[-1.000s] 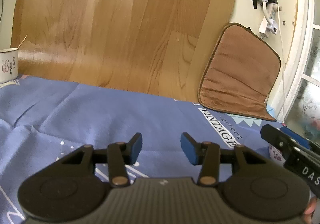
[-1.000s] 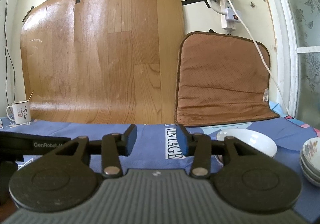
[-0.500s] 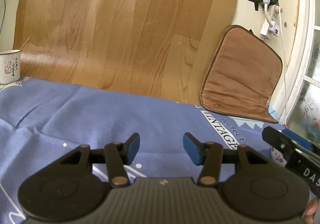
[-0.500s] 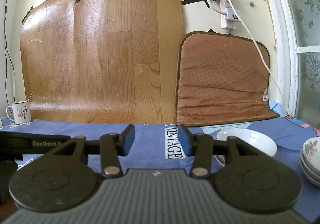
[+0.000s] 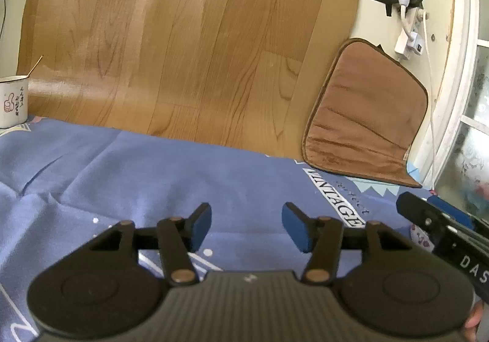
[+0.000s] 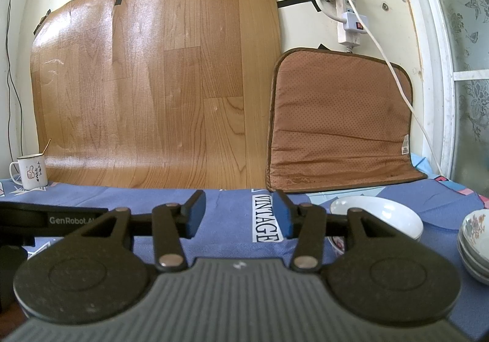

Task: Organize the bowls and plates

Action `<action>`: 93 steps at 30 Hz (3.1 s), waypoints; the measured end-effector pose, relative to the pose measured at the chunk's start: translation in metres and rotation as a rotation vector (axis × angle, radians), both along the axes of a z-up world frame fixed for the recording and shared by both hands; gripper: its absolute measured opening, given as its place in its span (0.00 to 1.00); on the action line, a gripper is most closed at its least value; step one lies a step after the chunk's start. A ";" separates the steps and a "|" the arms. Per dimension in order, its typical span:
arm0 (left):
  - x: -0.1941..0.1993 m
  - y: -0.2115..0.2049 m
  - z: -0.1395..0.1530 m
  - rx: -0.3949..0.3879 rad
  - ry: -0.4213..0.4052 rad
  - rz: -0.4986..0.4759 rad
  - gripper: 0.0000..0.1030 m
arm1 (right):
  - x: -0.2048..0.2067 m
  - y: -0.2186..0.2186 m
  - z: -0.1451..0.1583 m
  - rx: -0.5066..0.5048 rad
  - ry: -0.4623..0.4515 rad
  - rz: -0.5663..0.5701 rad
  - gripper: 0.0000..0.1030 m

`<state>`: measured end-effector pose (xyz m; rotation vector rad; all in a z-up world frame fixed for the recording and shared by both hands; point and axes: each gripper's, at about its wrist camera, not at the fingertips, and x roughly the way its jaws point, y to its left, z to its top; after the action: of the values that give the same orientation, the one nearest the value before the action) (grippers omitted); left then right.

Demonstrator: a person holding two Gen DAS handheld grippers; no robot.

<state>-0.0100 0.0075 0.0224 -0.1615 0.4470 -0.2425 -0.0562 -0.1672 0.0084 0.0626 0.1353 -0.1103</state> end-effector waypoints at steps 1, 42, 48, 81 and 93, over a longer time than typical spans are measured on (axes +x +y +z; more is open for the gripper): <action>0.000 0.000 0.000 -0.002 -0.001 0.001 0.53 | 0.000 0.000 0.000 0.000 0.000 0.000 0.50; 0.001 -0.001 0.000 0.026 0.000 0.034 0.57 | 0.000 0.000 0.000 0.003 0.000 -0.003 0.51; 0.001 -0.001 0.000 0.025 0.002 0.033 0.57 | 0.000 0.000 0.000 0.003 0.000 -0.003 0.51; 0.001 0.000 0.000 0.023 0.003 0.033 0.61 | 0.000 0.000 0.000 0.005 0.000 -0.005 0.51; -0.002 -0.003 0.001 0.025 -0.008 0.020 0.61 | 0.000 0.000 0.000 0.006 0.001 -0.006 0.51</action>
<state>-0.0121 0.0048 0.0231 -0.1403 0.4400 -0.2176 -0.0567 -0.1677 0.0087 0.0685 0.1362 -0.1156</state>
